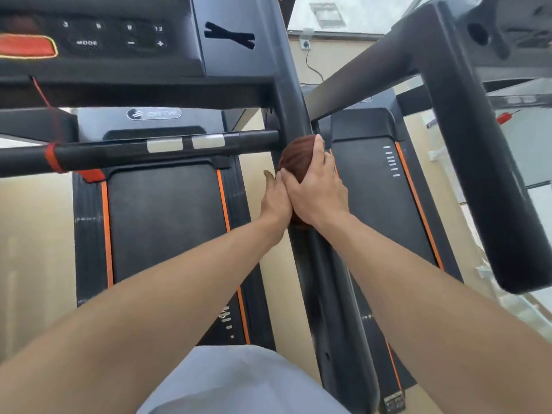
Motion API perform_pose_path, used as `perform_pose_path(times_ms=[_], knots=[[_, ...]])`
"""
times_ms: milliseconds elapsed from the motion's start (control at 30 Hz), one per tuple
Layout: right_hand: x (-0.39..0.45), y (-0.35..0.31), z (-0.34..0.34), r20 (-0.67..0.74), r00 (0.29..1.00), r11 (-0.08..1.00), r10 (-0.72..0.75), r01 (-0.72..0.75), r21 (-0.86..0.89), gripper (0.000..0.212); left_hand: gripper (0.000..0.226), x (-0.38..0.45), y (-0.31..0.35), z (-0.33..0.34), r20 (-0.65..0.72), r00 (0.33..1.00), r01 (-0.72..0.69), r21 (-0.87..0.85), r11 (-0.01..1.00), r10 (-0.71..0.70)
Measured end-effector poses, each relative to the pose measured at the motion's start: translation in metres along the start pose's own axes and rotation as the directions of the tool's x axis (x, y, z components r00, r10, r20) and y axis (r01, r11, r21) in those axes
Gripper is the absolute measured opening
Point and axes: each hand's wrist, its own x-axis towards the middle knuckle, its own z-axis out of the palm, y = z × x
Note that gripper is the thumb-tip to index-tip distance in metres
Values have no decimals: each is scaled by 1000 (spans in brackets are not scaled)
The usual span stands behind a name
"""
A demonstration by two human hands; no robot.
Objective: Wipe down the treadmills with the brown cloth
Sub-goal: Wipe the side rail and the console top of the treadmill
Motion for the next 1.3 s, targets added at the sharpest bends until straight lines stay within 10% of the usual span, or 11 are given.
perform_pose_path(times_ms=[467,700,1300], knots=[[54,-15,-12,139,983,992,-119,111,64,110,88,29,12,-4,15,999,44,7,999,-45],[-33,38,-9,181,981,972,73,-111,208,104,72,-44,-51,4,40,997,-69,41,997,67],[-263,160,0,117,992,920,-44,-6,393,91,79,-223,-244,32,-104,980,-166,72,984,173]])
